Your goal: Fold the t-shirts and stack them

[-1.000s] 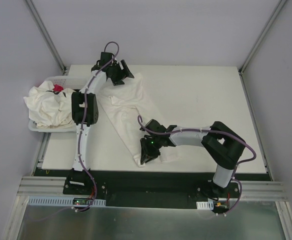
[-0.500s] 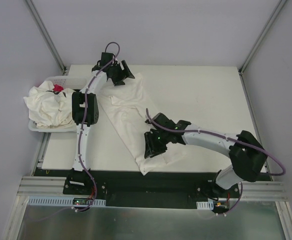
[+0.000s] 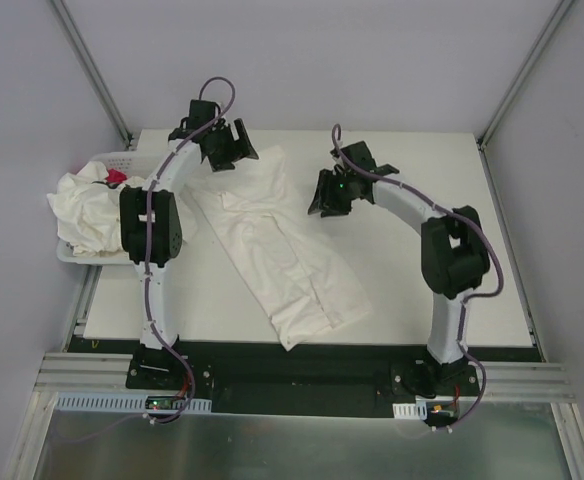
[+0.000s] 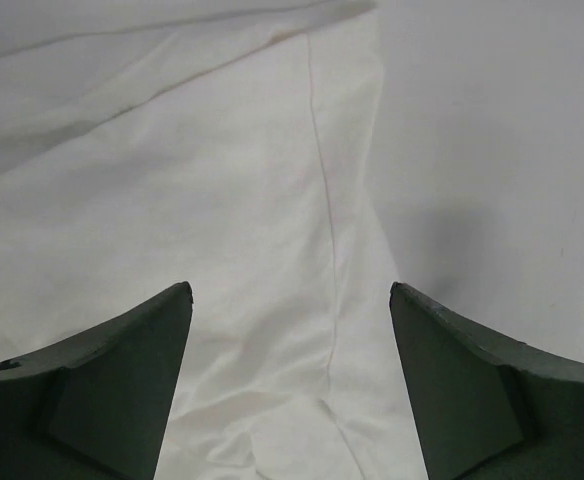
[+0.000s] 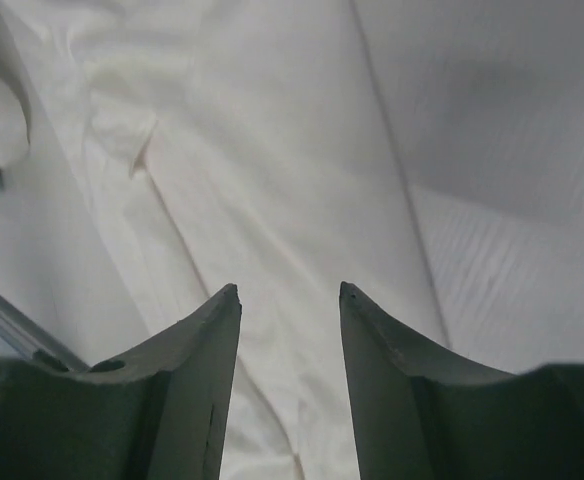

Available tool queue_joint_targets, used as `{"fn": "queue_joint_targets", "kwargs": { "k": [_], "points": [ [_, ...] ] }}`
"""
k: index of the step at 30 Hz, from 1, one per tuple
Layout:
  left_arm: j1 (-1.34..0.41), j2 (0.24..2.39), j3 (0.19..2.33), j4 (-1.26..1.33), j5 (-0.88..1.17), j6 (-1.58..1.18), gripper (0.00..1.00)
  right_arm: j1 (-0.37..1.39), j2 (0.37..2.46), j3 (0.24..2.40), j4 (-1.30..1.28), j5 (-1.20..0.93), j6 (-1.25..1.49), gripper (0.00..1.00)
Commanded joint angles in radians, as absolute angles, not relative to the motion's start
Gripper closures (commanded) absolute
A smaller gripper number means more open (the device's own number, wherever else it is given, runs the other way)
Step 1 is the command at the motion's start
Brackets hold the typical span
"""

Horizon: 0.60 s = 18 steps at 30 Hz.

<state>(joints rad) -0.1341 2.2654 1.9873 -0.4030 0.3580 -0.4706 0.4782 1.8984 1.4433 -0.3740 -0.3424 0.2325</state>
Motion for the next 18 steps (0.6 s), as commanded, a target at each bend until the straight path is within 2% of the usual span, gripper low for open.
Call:
{"fn": "queue_joint_targets", "kwargs": {
  "k": [1,4,8,18],
  "points": [
    [-0.130,2.053,1.907,-0.377,0.284,-0.387,0.21,0.413,2.106,1.771,-0.422,-0.400,0.169,0.53],
    [-0.130,1.988,1.844,-0.377,0.268,-0.387,0.21,0.374,2.261,1.943,-0.446,-0.460,0.195,0.53],
    [-0.130,1.944,1.793,-0.377,0.271,-0.391,0.21,0.350,2.367,2.049,-0.442,-0.482,0.224,0.53],
    [-0.130,1.875,1.730,-0.377,0.294,-0.393,0.21,0.324,2.456,2.046,-0.325,-0.544,0.316,0.54]
  ]
}}
